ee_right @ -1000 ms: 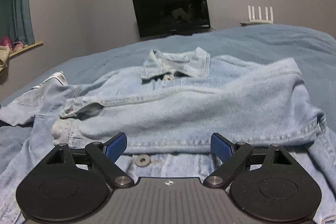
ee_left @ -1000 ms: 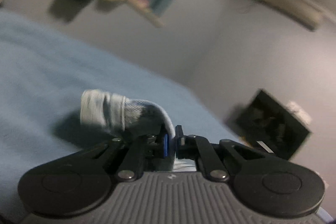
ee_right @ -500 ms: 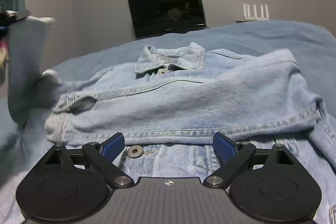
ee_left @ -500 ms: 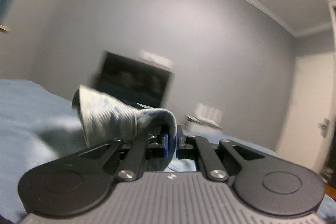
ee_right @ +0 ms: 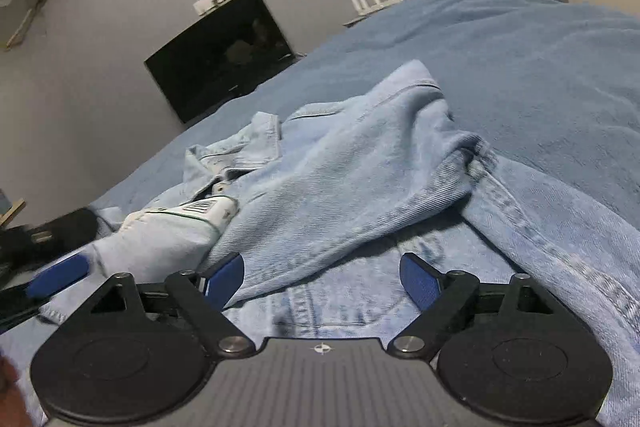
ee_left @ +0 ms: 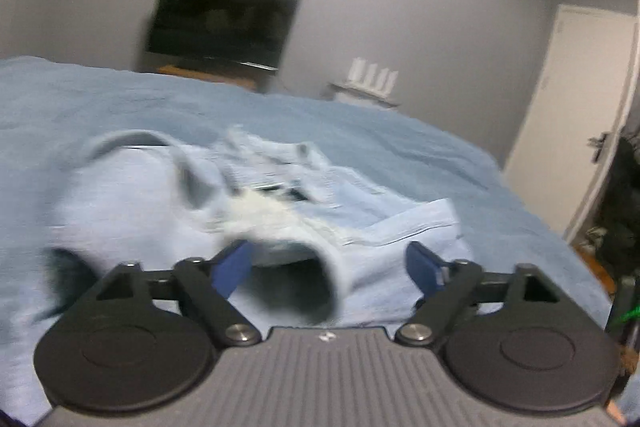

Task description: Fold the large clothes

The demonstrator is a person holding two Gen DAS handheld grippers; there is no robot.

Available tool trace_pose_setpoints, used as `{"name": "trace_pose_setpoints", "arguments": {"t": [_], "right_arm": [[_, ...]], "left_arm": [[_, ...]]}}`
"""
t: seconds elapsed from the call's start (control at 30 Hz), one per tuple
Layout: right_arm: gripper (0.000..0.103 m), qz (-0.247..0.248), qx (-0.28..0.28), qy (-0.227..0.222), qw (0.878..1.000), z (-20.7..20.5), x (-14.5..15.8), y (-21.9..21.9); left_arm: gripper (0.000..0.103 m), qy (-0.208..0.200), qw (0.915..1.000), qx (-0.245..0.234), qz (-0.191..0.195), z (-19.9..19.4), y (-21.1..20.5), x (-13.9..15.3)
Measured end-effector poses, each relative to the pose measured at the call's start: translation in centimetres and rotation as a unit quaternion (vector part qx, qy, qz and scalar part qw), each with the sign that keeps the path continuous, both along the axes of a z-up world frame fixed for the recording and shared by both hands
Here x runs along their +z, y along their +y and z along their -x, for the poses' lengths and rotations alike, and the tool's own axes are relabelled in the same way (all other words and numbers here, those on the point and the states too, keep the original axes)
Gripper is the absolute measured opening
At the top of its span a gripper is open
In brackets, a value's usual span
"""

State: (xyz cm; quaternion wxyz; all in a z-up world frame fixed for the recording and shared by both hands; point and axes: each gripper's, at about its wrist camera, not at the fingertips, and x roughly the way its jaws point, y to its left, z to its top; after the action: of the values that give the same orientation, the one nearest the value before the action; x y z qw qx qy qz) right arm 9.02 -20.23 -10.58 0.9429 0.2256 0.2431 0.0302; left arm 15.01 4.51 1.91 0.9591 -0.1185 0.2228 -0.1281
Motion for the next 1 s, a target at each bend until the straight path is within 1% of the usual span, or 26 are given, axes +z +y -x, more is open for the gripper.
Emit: {"name": "trace_pose_setpoints", "arguments": {"t": [0.07, 0.13, 0.23, 0.33, 0.37, 0.4, 0.43, 0.5, 0.53, 0.57, 0.63, 0.67, 0.7, 0.73, 0.77, 0.8, 0.9, 0.93, 1.0], "right_arm": [[0.087, 0.02, 0.021, -0.015, 0.999, 0.1, 0.6, 0.9], [0.087, 0.048, 0.049, -0.035, 0.997, 0.4, 1.3, 2.2], [0.087, 0.097, 0.097, -0.072, 0.988, 1.1, 2.7, 5.1], [0.085, 0.141, 0.141, -0.097, 0.975, 1.2, 4.2, 8.0], [0.082, 0.158, 0.153, -0.103, 0.97, 1.0, 4.8, 9.0], [0.075, 0.176, 0.163, -0.108, 0.965, 0.7, 5.6, 9.9], [0.071, 0.201, 0.175, -0.112, 0.957, 0.2, 6.2, 11.0], [0.056, 0.273, 0.201, -0.095, 0.936, -1.4, 7.0, 14.1], [0.052, 0.298, 0.211, -0.086, 0.927, -2.3, 7.1, 15.2], [0.051, 0.318, 0.221, -0.07, 0.919, -3.5, 7.0, 16.3], [0.051, 0.348, 0.239, -0.034, 0.906, -5.5, 6.6, 17.9], [0.05, 0.363, 0.249, -0.028, 0.897, -6.1, 6.3, 18.5], [0.04, 0.376, 0.257, -0.025, 0.89, -6.2, 6.1, 18.8], [0.025, 0.381, 0.261, -0.029, 0.886, -6.1, 6.2, 18.7], [0.008, 0.379, 0.247, -0.038, 0.891, -5.8, 6.7, 18.2], [0.007, 0.366, 0.233, -0.05, 0.899, -5.4, 7.4, 17.3], [0.006, 0.31, 0.167, -0.079, 0.933, -3.7, 9.7, 12.5], [0.006, 0.29, 0.142, -0.082, 0.943, -3.2, 10.2, 10.6], [0.006, 0.24, 0.084, -0.066, 0.965, -2.3, 10.5, 6.6]], "left_arm": [[0.087, 0.026, 0.9992, 0.029, -0.007, 1.7, 1.7, 0.0], [0.087, 0.051, 0.9962, 0.07, -0.015, 4.4, 3.6, -0.1], [0.087, 0.074, 0.9904, 0.114, -0.026, 5.9, 6.1, -0.1], [0.087, 0.077, 0.9889, 0.126, -0.016, 7.7, 8.3, -0.1], [0.087, 0.073, 0.9897, 0.123, -0.012, 7.3, 8.6, -0.4], [0.087, 0.065, 0.9906, 0.12, -0.013, 6.9, 9.0, -0.9], [0.087, 0.062, 0.9905, 0.121, -0.02, 6.6, 9.0, -1.6], [0.087, 0.062, 0.9886, 0.131, -0.04, 5.5, 9.3, -2.8], [0.087, 0.067, 0.988, 0.132, -0.042, 4.7, 9.0, -3.5], [0.087, 0.073, 0.9876, 0.134, -0.039, 4.1, 9.3, -4.1], [0.087, 0.085, 0.9869, 0.136, -0.017, 3.3, 10.1, -4.8], [0.087, 0.089, 0.9868, 0.136, -0.008, 3.5, 10.5, -4.8], [0.087, 0.091, 0.9867, 0.135, 0.003, 3.3, 10.7, -5.0], [0.087, 0.091, 0.9868, 0.133, 0.01, 3.1, 10.9, -5.2], [0.087, 0.091, 0.9867, 0.134, 0.015, 3.0, 11.0, -5.3], [0.087, 0.089, 0.9868, 0.134, 0.019, 2.9, 11.1, -5.3], [0.087, 0.084, 0.987, 0.135, 0.025, 3.0, 11.1, -5.0], [0.087, 0.082, 0.9871, 0.135, 0.028, 3.2, 11.0, -4.8], [0.087, 0.08, 0.9875, 0.132, 0.032, 3.2, 10.8, -4.7]]}}
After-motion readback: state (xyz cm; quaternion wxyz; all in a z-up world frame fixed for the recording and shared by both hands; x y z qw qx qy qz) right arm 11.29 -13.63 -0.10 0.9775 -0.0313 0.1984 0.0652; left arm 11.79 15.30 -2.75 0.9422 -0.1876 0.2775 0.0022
